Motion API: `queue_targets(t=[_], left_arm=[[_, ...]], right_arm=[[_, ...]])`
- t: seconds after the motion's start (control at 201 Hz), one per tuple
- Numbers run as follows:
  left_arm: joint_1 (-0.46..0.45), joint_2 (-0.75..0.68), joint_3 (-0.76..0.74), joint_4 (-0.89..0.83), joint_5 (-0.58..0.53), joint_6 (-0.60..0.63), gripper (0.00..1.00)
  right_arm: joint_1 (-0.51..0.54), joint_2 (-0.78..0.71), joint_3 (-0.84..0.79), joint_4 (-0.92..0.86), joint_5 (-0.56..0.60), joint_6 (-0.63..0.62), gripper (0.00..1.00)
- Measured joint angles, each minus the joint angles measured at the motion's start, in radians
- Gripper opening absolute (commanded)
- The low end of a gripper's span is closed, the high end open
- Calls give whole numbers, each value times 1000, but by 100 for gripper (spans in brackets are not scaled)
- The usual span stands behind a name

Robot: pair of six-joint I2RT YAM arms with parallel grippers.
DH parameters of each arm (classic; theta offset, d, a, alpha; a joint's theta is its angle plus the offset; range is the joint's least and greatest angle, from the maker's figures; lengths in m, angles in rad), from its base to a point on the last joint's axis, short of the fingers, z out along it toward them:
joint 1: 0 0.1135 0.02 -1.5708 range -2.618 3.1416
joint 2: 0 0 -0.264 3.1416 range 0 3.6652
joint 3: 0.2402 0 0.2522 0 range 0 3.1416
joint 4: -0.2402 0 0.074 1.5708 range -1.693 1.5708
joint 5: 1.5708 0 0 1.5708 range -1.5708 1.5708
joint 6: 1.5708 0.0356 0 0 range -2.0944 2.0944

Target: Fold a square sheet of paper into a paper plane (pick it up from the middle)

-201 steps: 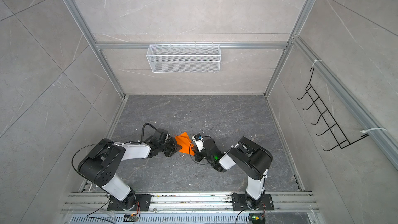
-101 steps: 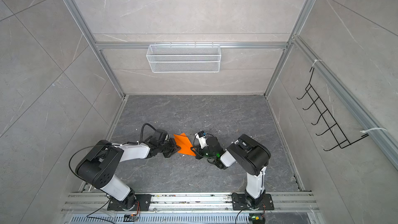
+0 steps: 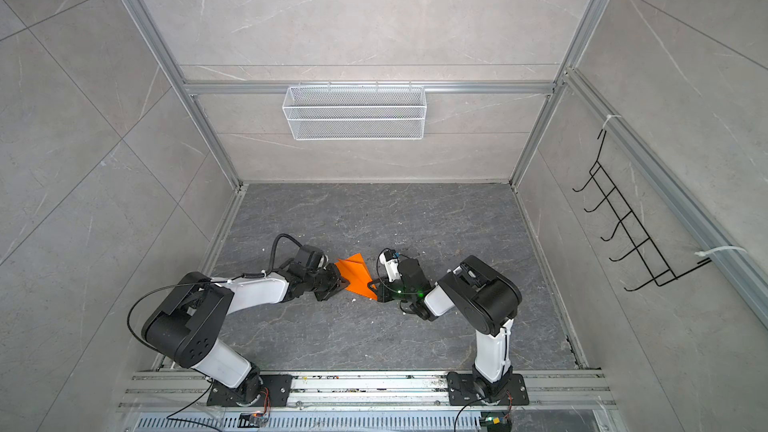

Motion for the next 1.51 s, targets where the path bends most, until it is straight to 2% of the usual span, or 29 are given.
queue_targets(t=[0.219, 0.612, 1.005, 1.508], left_arm=[[0, 21, 39, 68, 36, 8, 20], [0, 114, 58, 130, 85, 6, 21], [0, 162, 118, 98, 91, 4, 24], [0, 175, 142, 35, 77, 6, 24]], right_arm=[[-8, 2, 30, -68, -18, 35, 8], [-25, 13, 51, -85, -70, 62, 18], [-35, 13, 66, -120, -94, 54, 18], [-73, 31, 119, -219, -175, 89, 10]])
